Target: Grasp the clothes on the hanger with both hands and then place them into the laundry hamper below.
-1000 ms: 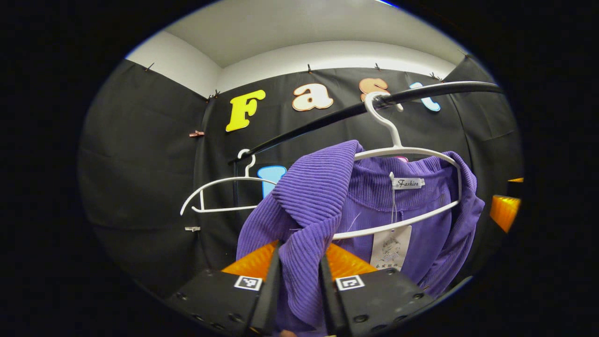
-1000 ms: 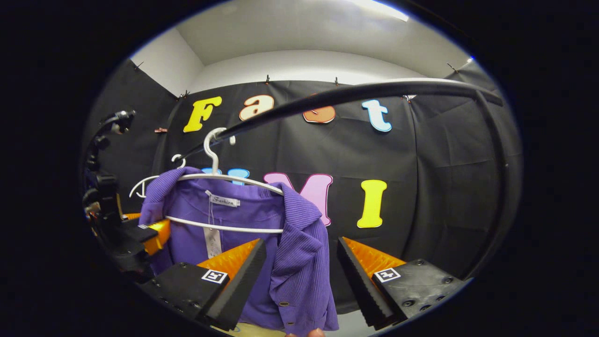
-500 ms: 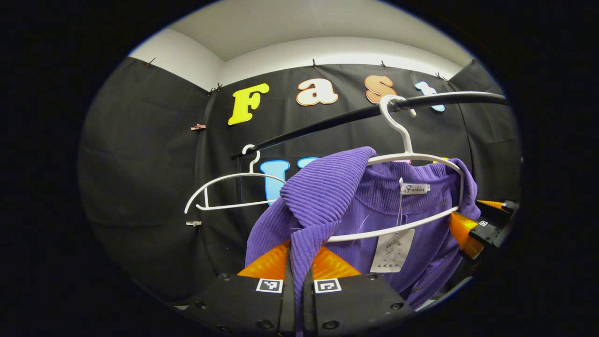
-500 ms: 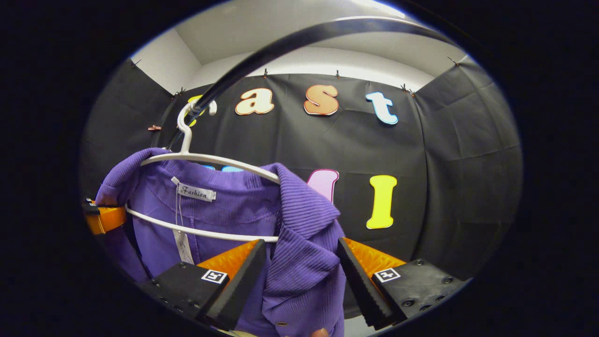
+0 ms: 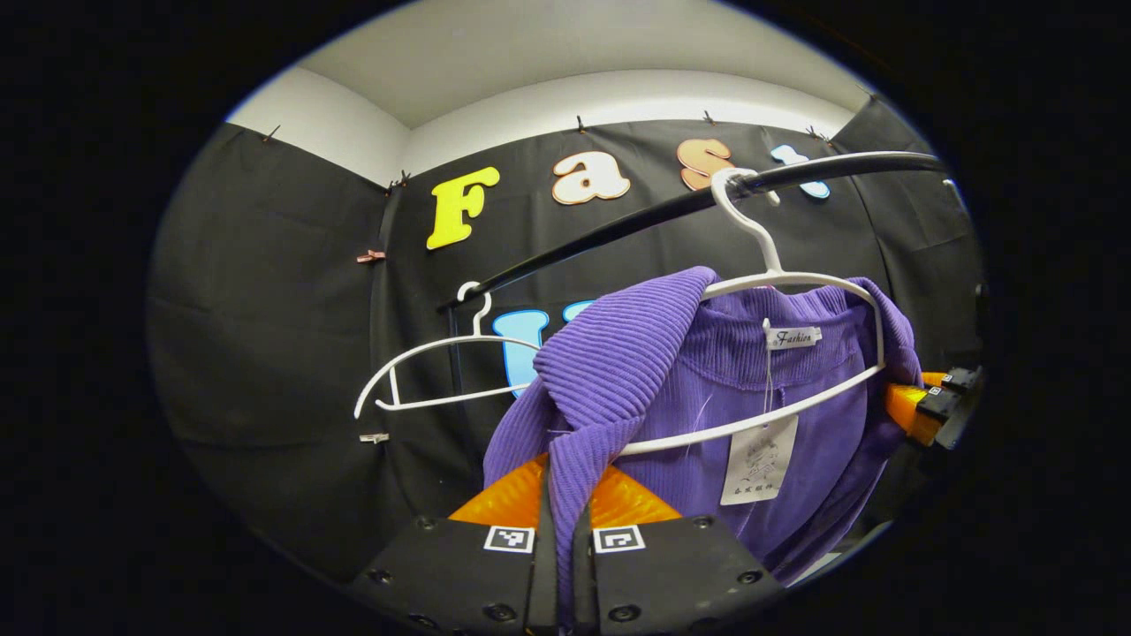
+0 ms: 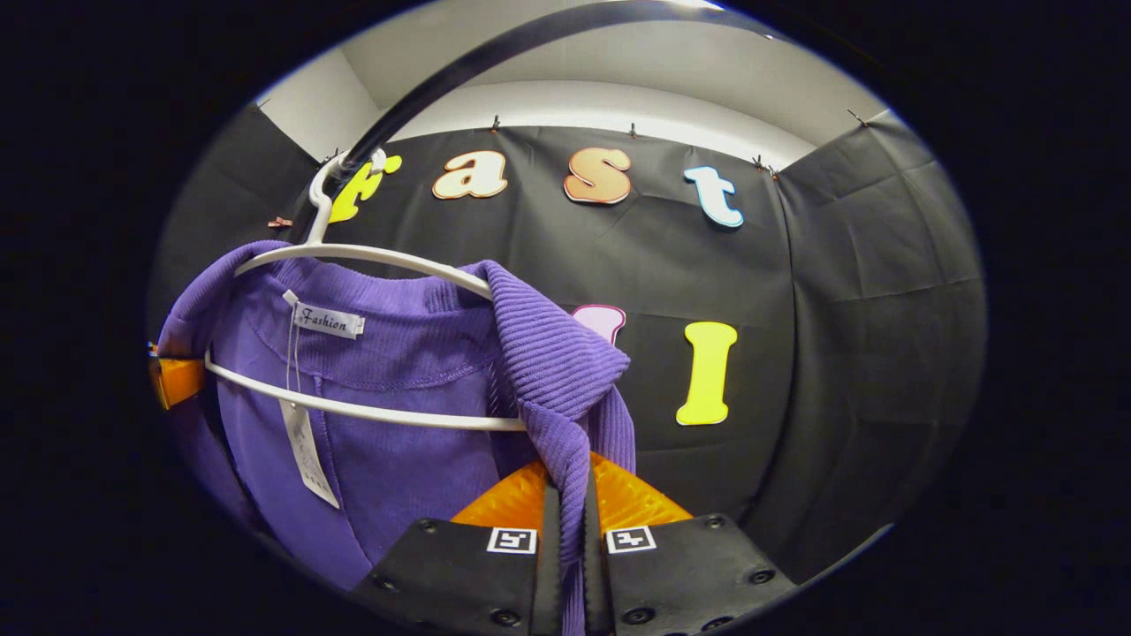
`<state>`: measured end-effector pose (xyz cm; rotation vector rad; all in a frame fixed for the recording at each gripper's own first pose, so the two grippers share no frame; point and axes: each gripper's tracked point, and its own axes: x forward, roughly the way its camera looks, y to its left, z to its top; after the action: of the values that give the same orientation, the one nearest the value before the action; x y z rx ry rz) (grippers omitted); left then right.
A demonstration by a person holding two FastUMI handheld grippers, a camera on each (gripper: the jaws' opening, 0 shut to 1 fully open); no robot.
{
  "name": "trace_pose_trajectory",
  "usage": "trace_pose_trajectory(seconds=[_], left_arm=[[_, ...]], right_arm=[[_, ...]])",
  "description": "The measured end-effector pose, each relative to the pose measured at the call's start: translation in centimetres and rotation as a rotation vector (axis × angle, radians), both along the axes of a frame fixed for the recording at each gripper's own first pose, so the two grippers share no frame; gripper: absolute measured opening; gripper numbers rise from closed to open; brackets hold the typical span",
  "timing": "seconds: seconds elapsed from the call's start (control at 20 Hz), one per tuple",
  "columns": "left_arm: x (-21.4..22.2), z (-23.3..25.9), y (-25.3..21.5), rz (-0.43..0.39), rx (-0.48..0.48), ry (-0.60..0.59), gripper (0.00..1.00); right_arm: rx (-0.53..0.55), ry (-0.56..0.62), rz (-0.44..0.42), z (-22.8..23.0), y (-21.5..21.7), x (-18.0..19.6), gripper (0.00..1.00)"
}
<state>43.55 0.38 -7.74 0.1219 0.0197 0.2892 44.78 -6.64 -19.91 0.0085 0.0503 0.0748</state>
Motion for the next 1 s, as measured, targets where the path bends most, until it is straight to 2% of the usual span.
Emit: trace_pose_trajectory(seconds=[0.05, 0.15, 0.3, 0.35, 0.4, 0.65, 0.8, 0.85, 0.9, 1.0], left_arm=[[0.1, -0.2, -0.3, -0.02, -0.013, 0.008, 0.1], [0.4, -0.4, 0.0, -0.04, -0.036, 0.024, 0.1], [-0.1, 1.1, 1.5, 0.013, -0.026, 0.0, 0.05], [-0.1, 1.5, 1.7, 0.014, -0.032, -0.005, 0.06], [0.1, 1.8, 1.8, 0.009, -0.044, -0.003, 0.06], [0.4, 2.3, 2.2, -0.024, -0.05, 0.027, 0.06], [0.2, 2.9, 2.1, -0.027, -0.035, 0.025, 0.05], [0.1, 3.1, 2.2, -0.028, -0.037, 0.022, 0.05], [0.1, 3.2, 2.3, -0.028, -0.039, 0.022, 0.05], [0.0, 3.7, 2.5, -0.032, -0.043, 0.02, 0.05]], right_arm=[[0.011, 0.006, 0.004, 0.6, 0.1, 0.6, 0.05], [0.016, -0.015, -0.011, 1.4, -0.6, -0.1, 0.05], [-0.032, -0.139, -0.093, 5.4, -3.6, -0.3, 0.05], [-0.051, -0.164, -0.108, 6.0, -4.2, -0.4, 0.0], [-0.061, -0.184, -0.12, 6.7, -4.7, -0.4, 0.05], [-0.085, -0.285, -0.198, 9.9, -7.3, 1.0, 0.04], [-0.104, -0.285, -0.268, 9.6, -8.7, 2.6, 0.04], [-0.11, -0.27, -0.281, 9.0, -8.7, 3.0, 0.0], [-0.112, -0.256, -0.289, 8.4, -8.7, 3.5, 0.04], [-0.11, -0.23, -0.298, 7.1, -8.9, 4.7, 0.04]])
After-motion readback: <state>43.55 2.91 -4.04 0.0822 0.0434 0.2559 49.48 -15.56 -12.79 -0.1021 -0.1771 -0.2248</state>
